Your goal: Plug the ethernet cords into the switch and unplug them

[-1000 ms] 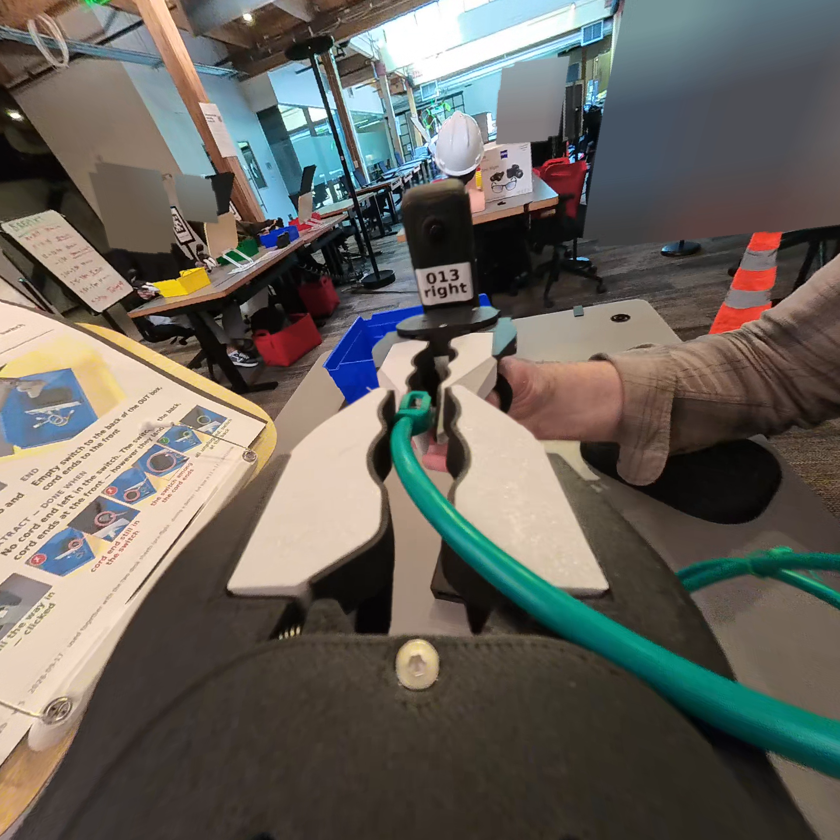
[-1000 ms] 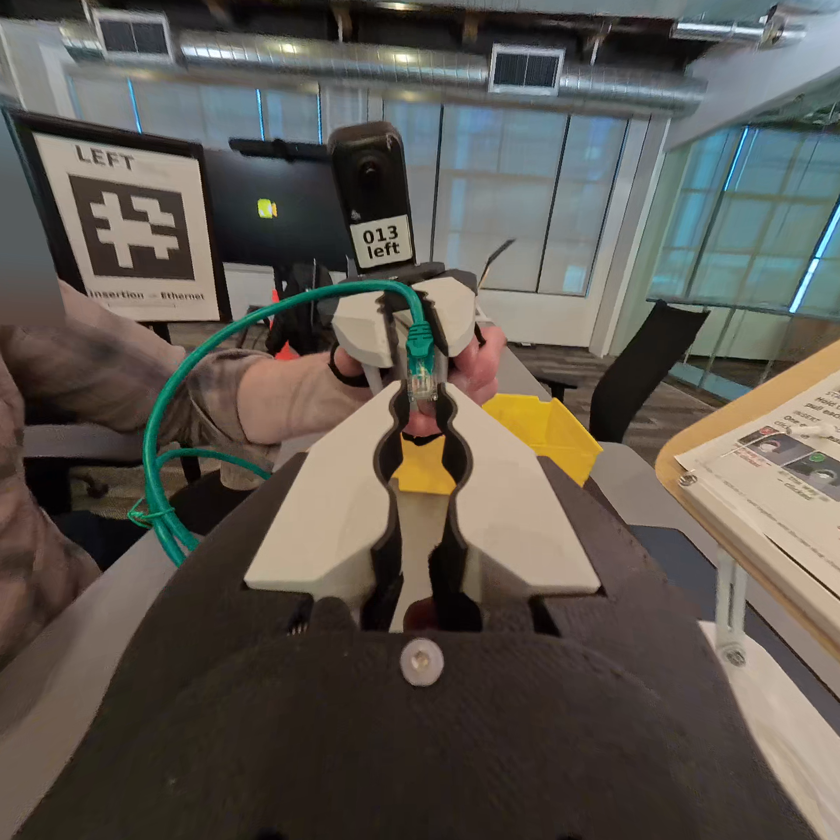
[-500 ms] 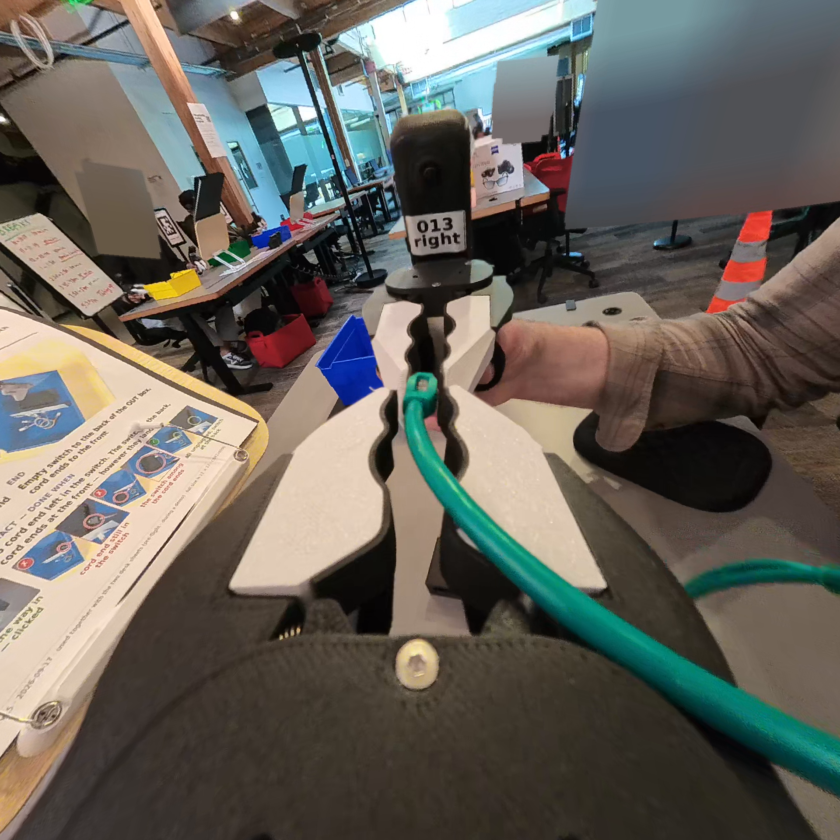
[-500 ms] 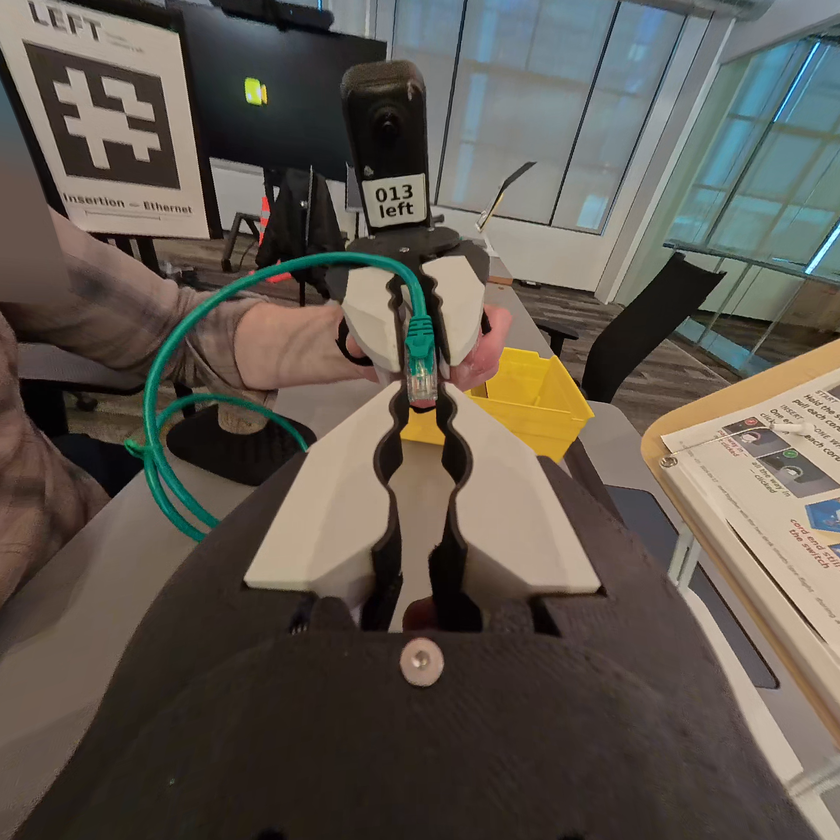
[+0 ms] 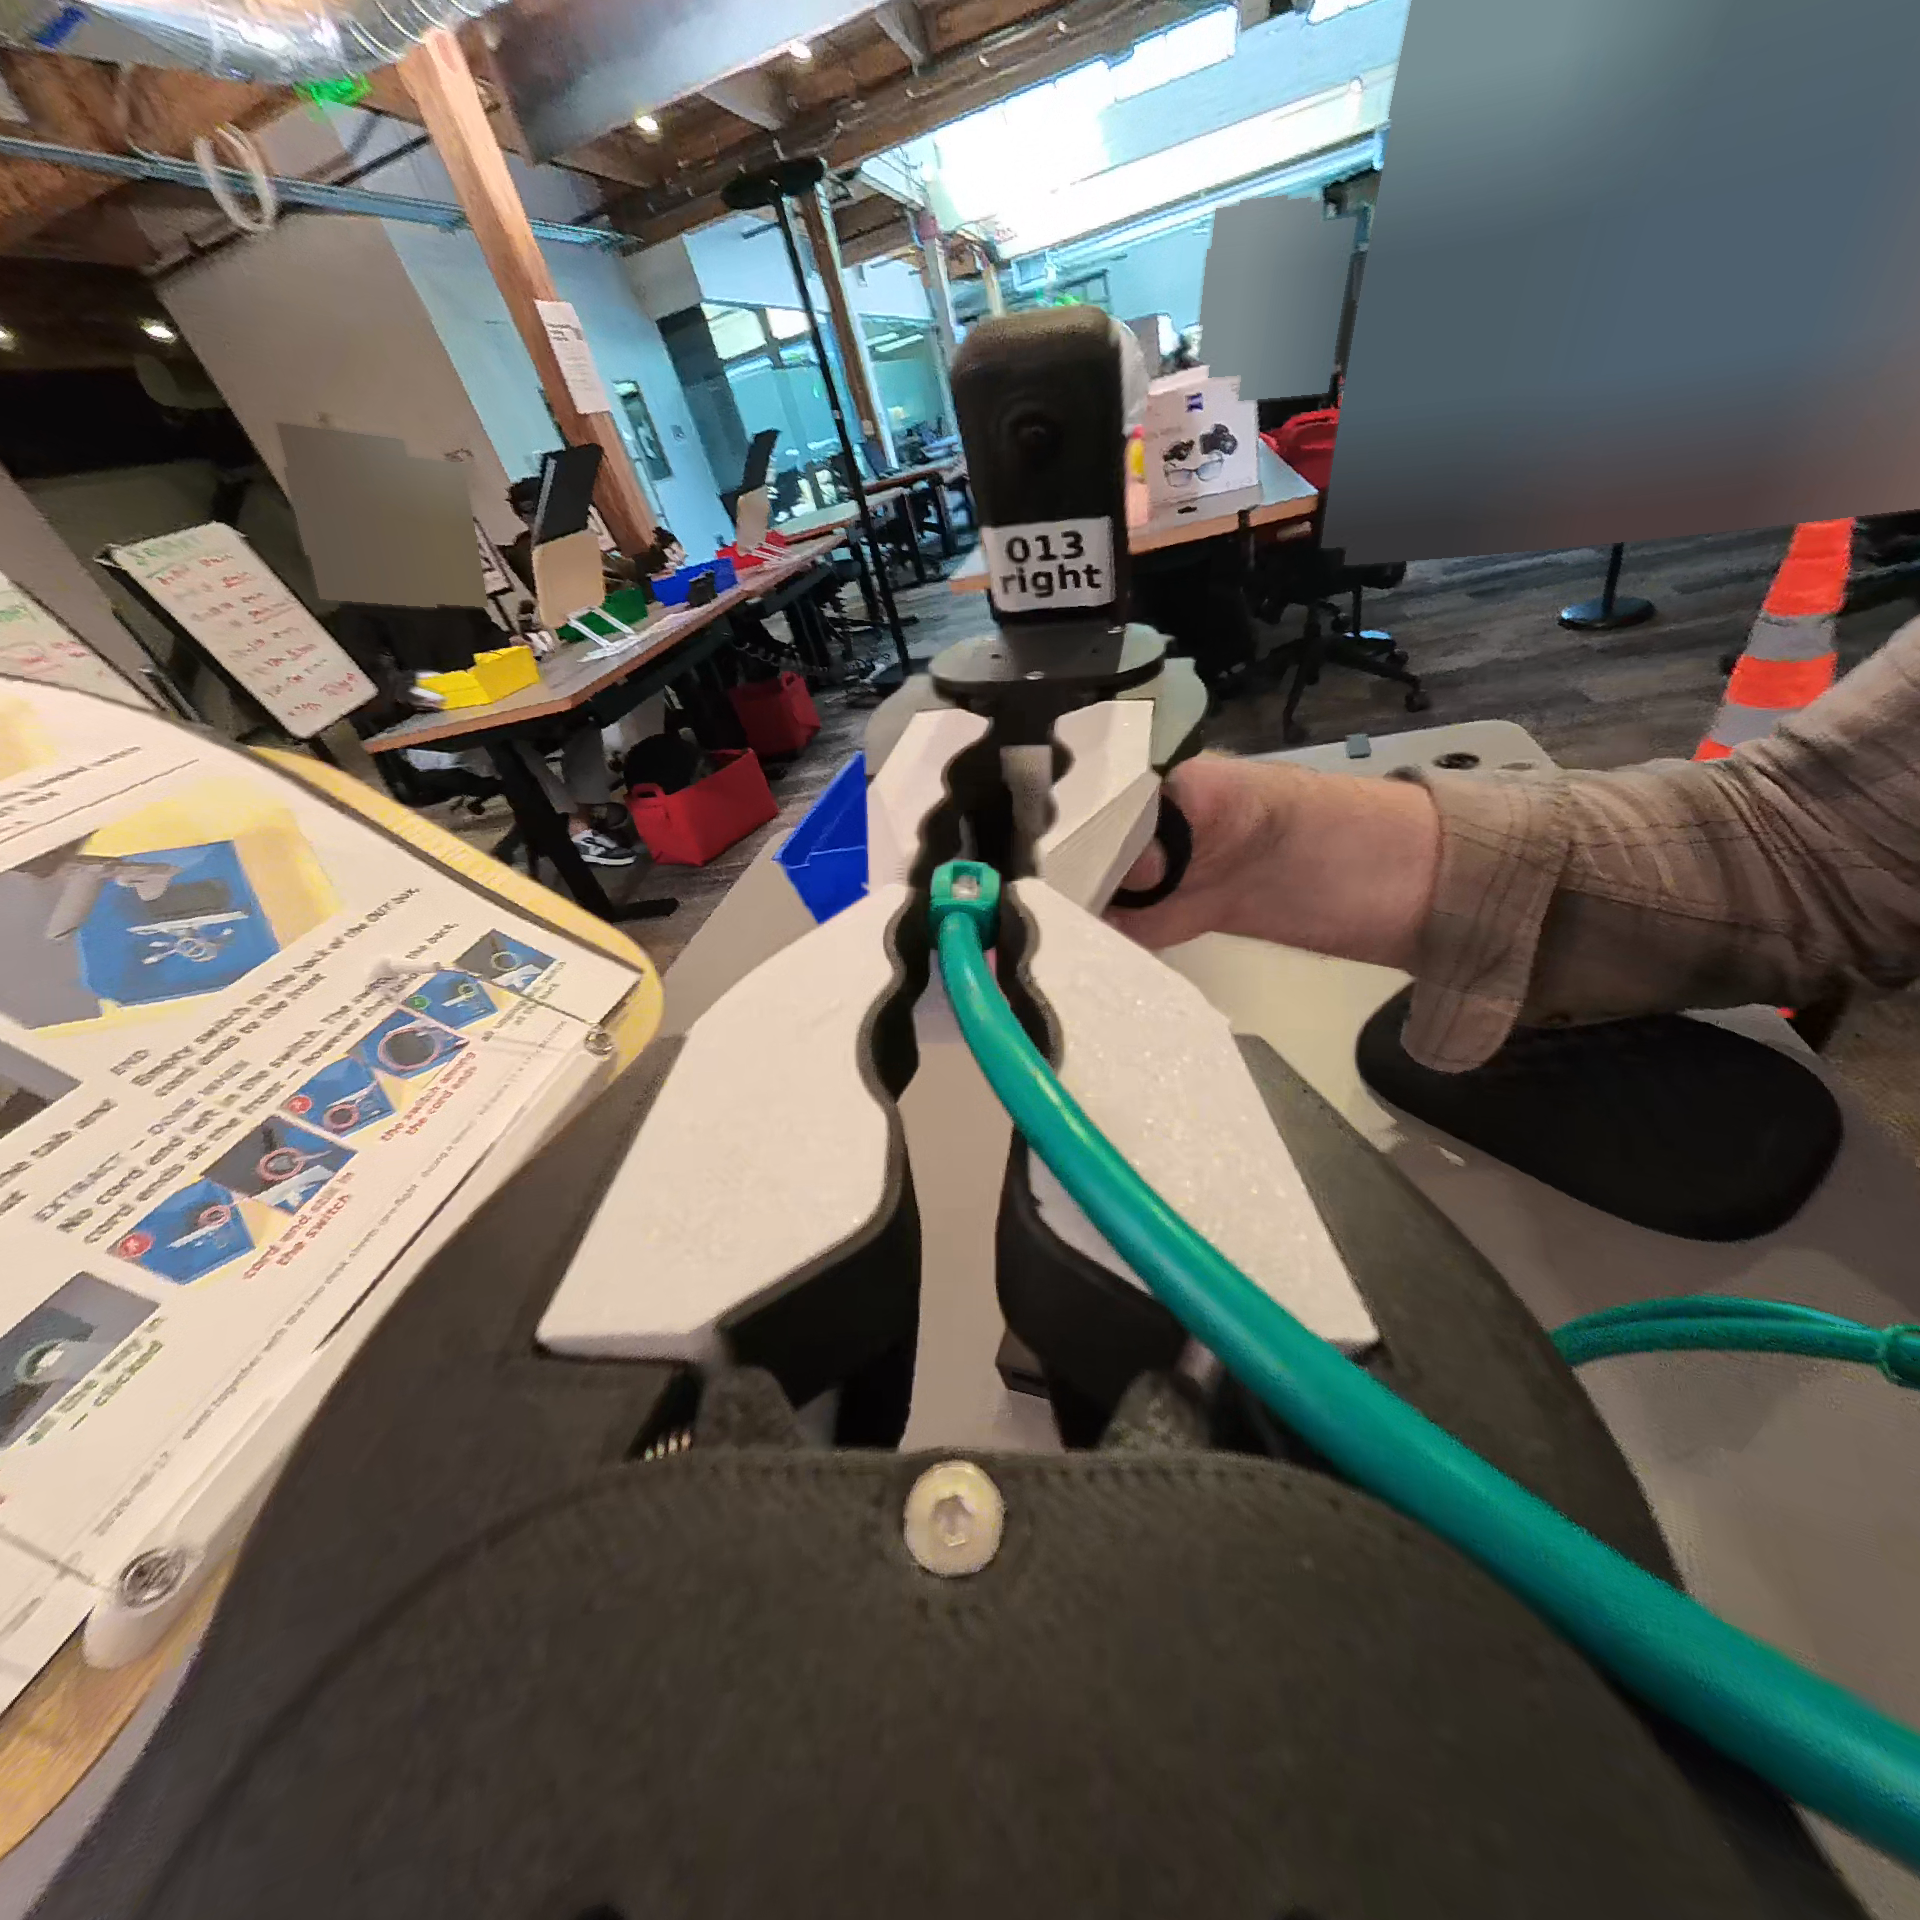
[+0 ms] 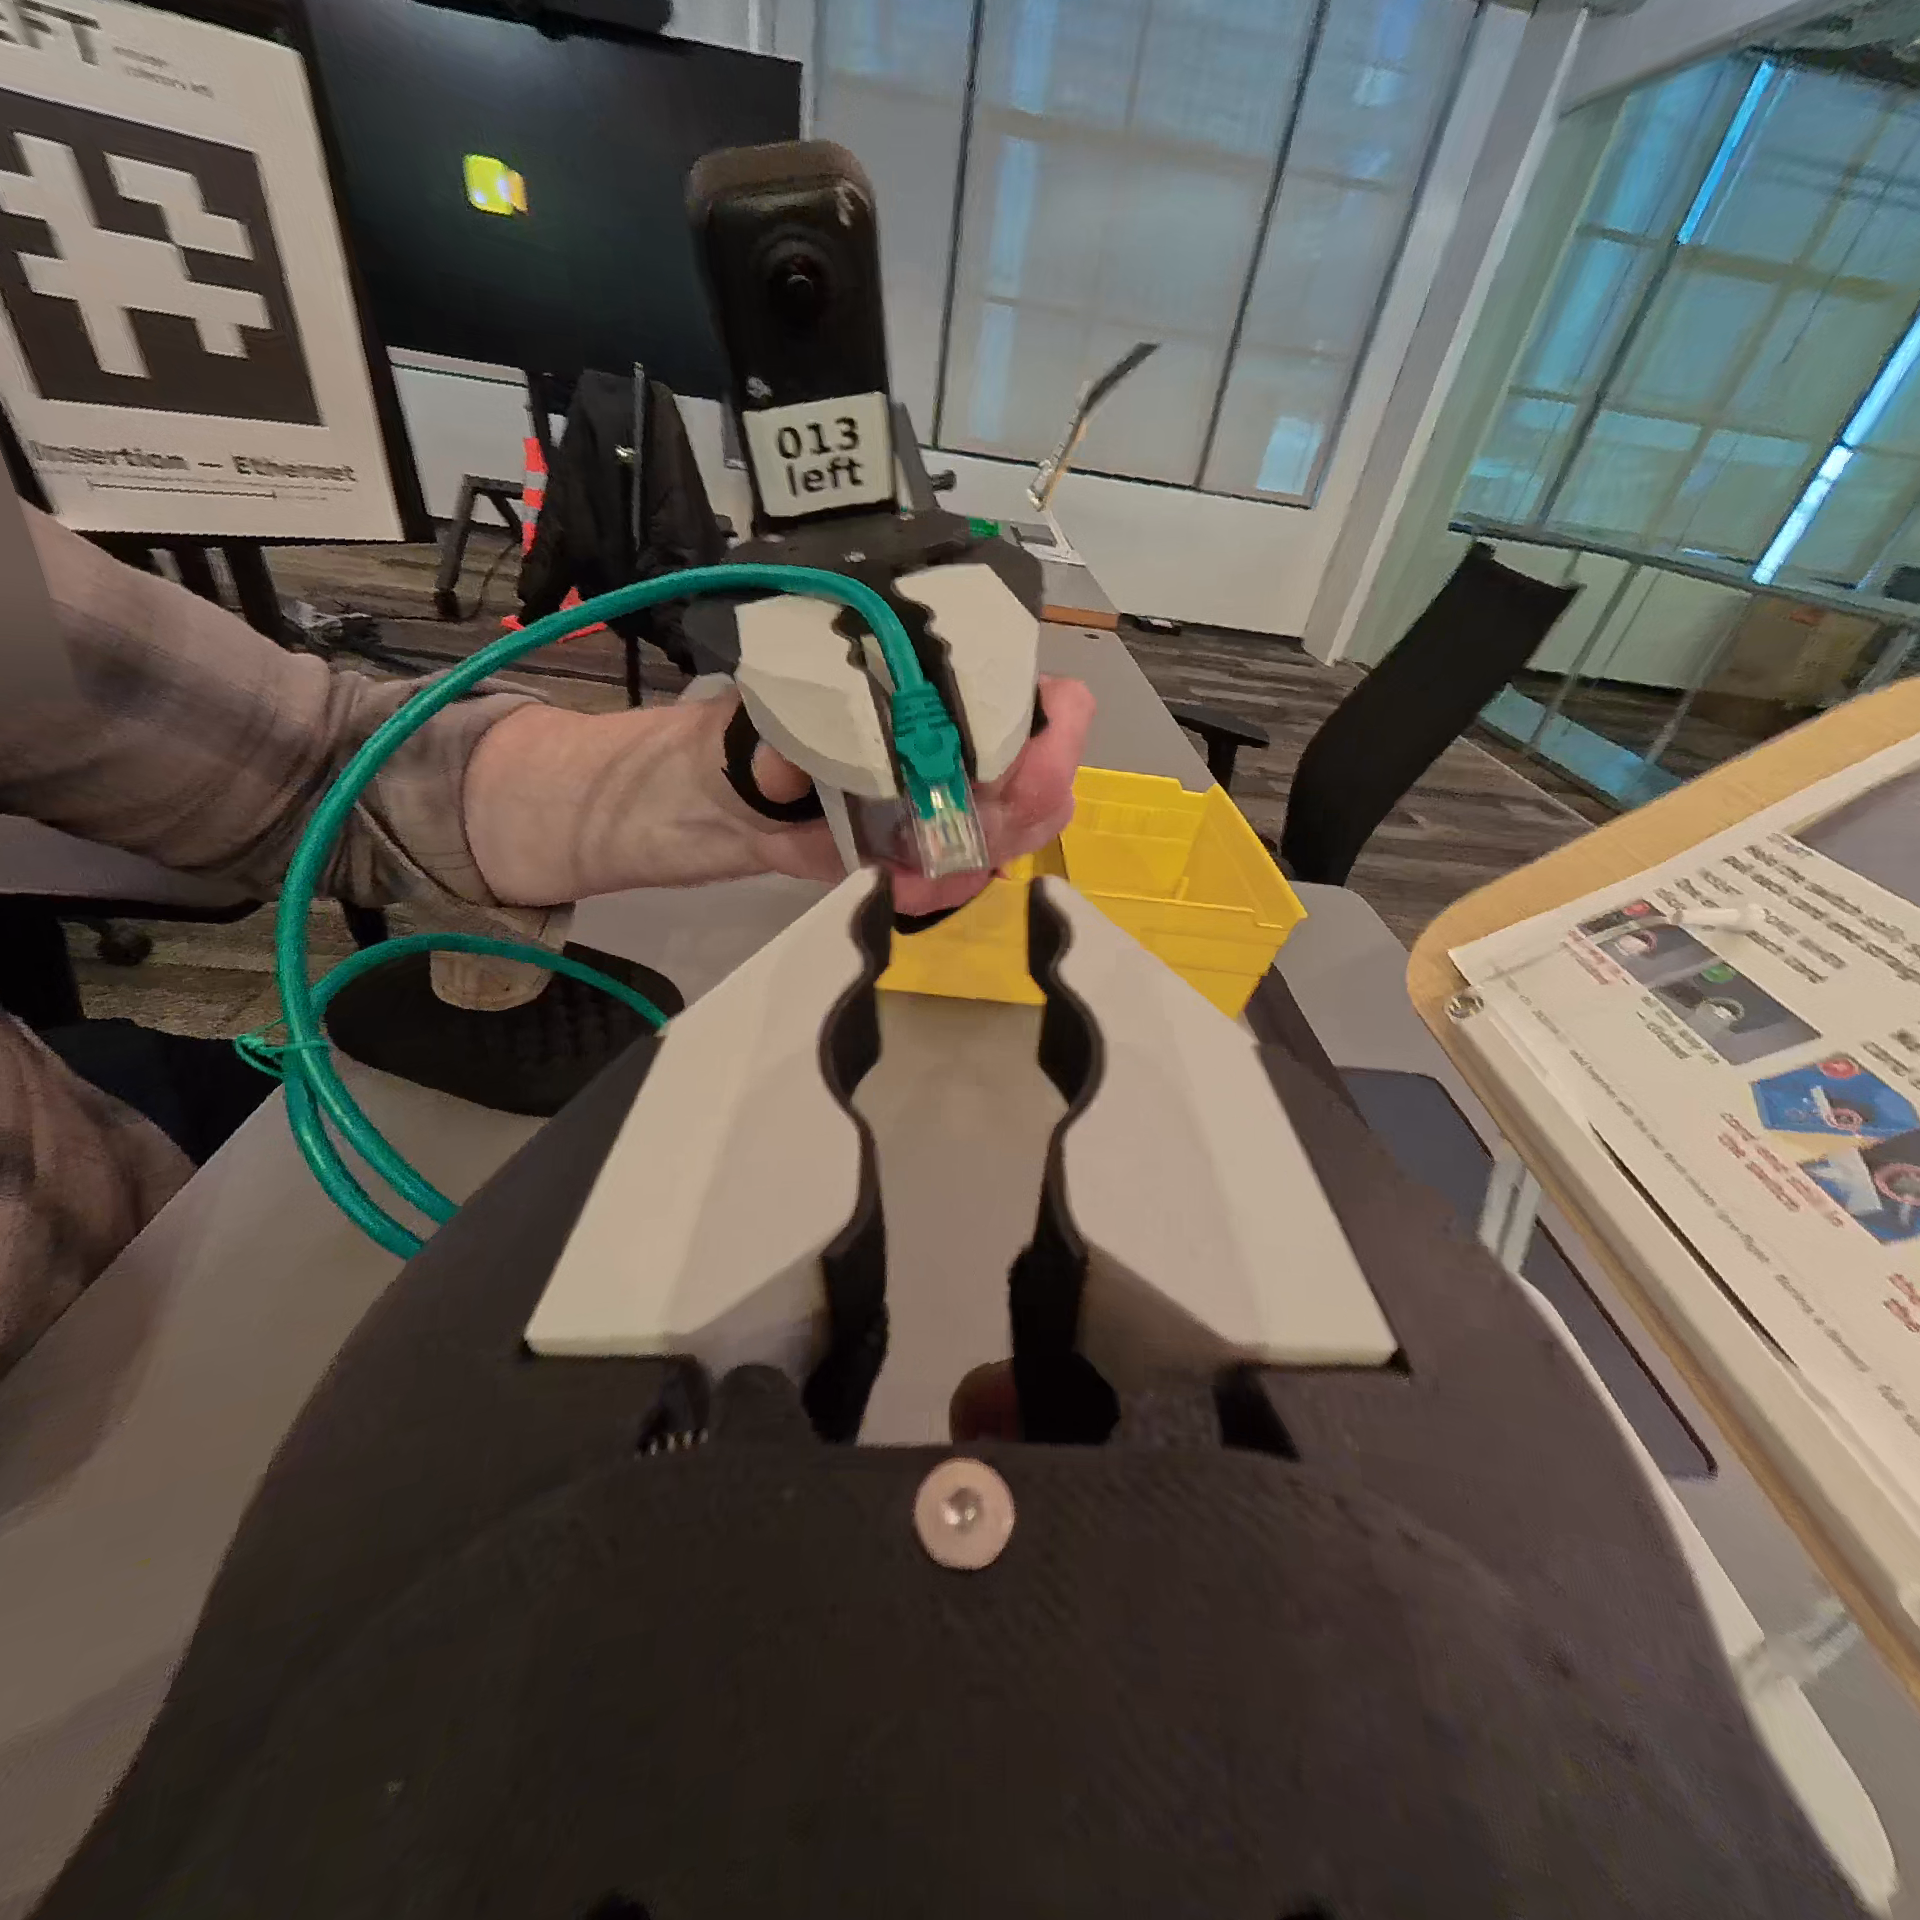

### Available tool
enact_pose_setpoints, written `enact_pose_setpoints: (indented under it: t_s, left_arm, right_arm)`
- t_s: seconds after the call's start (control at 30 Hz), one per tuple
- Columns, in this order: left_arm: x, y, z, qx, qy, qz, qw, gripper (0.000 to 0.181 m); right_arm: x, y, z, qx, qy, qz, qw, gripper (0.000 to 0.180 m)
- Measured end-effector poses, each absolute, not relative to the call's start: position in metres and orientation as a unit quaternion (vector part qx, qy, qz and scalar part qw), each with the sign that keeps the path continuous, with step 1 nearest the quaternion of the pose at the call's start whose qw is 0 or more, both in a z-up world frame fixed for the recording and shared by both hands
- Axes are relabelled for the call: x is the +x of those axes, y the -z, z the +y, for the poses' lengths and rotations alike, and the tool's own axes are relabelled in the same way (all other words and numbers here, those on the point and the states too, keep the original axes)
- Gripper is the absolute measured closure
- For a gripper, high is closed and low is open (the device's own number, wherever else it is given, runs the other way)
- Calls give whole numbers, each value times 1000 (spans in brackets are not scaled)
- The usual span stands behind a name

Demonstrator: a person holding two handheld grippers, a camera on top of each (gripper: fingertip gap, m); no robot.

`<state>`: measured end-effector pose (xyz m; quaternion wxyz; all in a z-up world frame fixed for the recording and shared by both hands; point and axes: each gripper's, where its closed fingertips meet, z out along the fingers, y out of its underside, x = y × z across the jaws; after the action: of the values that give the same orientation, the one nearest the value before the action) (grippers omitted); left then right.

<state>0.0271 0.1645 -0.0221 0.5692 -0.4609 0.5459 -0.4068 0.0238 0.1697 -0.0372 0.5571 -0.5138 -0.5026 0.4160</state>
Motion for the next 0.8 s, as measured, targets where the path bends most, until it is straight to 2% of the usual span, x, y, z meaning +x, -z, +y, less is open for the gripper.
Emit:
enact_pose_setpoints:
  t_s: [0.03,0.13,0.23,0.47,0.63,0.8]
  left_arm:
    - [24,21,167,-464,407,538,574,168]
    - [15,19,173,-465,407,523,587,168]
    - [7,16,179,-460,406,509,605,169]
    - [-9,20,194,-449,415,464,641,169]
    - [-15,34,204,-475,404,458,634,168]
    - [-27,38,214,-480,400,453,636,169]
  right_arm:
    - [27,40,172,-524,-406,-503,555,149]
    - [39,58,177,-568,-350,-523,531,131]
    - [55,92,182,-631,-269,-542,485,96]
    - [75,190,166,-729,-190,-564,338,64]
    - [77,241,168,-765,-145,-571,260,60]
    - [79,269,173,-781,-115,-577,207,68]
